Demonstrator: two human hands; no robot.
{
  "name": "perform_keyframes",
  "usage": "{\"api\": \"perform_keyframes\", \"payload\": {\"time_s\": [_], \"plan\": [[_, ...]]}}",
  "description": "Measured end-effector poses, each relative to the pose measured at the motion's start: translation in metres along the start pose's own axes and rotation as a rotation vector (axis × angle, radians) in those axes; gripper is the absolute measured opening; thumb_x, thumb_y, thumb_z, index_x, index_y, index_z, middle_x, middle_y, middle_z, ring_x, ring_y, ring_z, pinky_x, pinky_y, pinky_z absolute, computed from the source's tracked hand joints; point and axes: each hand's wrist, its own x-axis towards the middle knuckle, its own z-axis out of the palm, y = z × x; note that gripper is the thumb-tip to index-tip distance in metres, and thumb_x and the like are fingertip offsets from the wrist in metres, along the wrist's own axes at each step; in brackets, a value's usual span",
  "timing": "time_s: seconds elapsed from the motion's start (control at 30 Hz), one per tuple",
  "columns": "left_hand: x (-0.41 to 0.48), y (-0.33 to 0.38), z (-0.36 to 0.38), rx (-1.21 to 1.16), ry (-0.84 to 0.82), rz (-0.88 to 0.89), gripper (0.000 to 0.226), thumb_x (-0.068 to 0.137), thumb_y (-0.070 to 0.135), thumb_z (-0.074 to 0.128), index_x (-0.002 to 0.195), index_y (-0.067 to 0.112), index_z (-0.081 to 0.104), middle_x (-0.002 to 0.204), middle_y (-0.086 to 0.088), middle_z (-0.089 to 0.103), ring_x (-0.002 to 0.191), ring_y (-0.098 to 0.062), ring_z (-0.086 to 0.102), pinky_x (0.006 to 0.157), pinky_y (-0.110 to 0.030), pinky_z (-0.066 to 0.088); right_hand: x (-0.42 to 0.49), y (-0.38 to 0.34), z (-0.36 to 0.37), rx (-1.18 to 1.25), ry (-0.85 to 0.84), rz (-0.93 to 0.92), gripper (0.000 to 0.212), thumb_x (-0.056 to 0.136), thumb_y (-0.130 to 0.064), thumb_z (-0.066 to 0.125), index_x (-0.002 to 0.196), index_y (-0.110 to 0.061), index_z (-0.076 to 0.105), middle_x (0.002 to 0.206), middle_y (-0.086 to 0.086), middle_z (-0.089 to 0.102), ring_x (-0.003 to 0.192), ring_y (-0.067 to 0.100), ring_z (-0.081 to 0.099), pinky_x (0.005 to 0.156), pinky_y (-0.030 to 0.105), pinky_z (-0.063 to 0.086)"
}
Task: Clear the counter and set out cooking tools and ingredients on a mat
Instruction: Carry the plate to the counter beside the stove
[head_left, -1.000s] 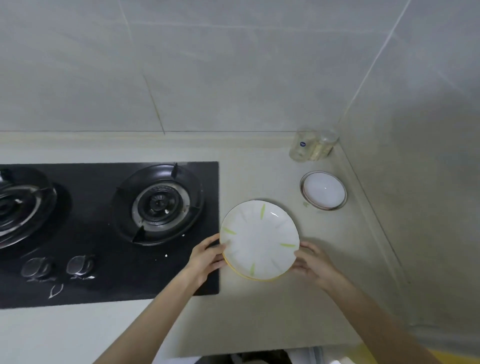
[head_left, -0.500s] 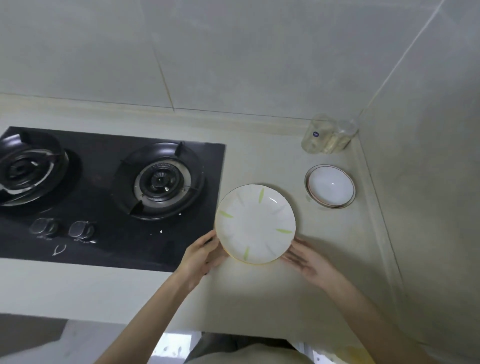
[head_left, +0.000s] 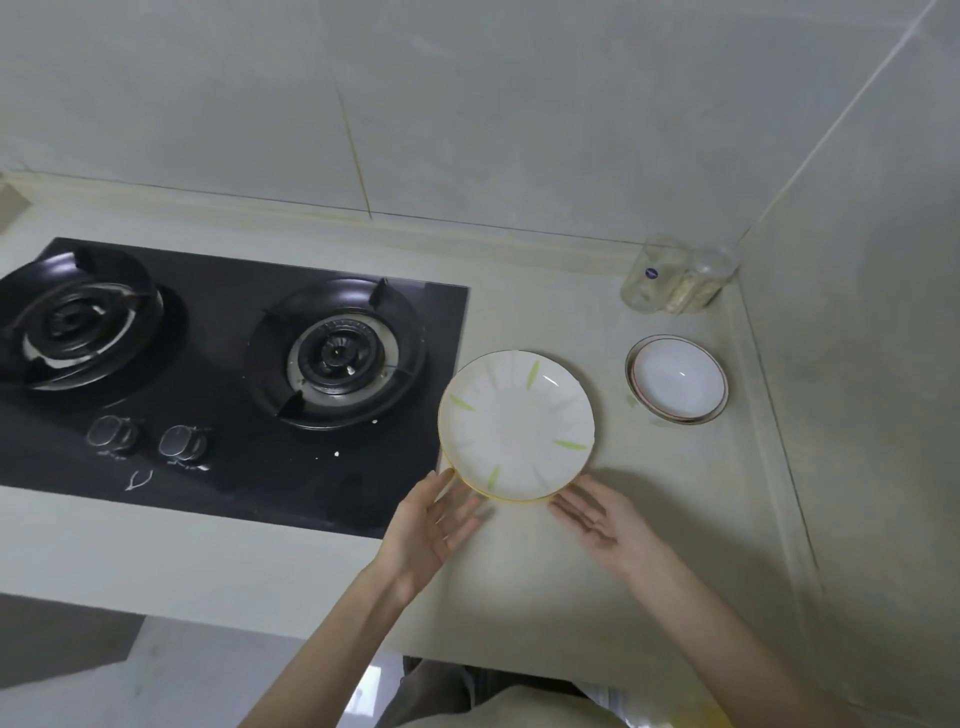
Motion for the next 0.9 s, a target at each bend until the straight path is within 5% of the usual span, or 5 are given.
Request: {"api": "perform_keyframes", "payload": {"time_s": [0.17,0.9], "plan": [[0.020,0.018,0.016,-0.026,-0.017,0.009,0.037,0.099,0.034,0.042,0.126,0.015,0.057,0.126,0.000,0.063,0.110,-0.023,0.064,0.086,-0.040,0.052,0.012,-0.017,0.024,-0.008,-0.034,-0.009,0.037,0.098,-0.010,0.042,0.133,0.002,0.048,0.134,0.025,0.051,0.123,0.037,0.051,0.107,0.045,0.038],[0.108,0.099,0.092,-0.023,-0.074,0.010,0.047,0.099,0.044,0.037,0.138,0.020,0.046,0.137,0.007,0.051,0.113,-0.021,0.060,0.082,-0.041,0.052,0.066,-0.096,0.110,0.066,-0.135,-0.093,0.042,0.099,-0.015,0.040,0.141,-0.007,0.041,0.144,0.013,0.045,0.135,0.027,0.041,0.113,0.041,0.032]]}}
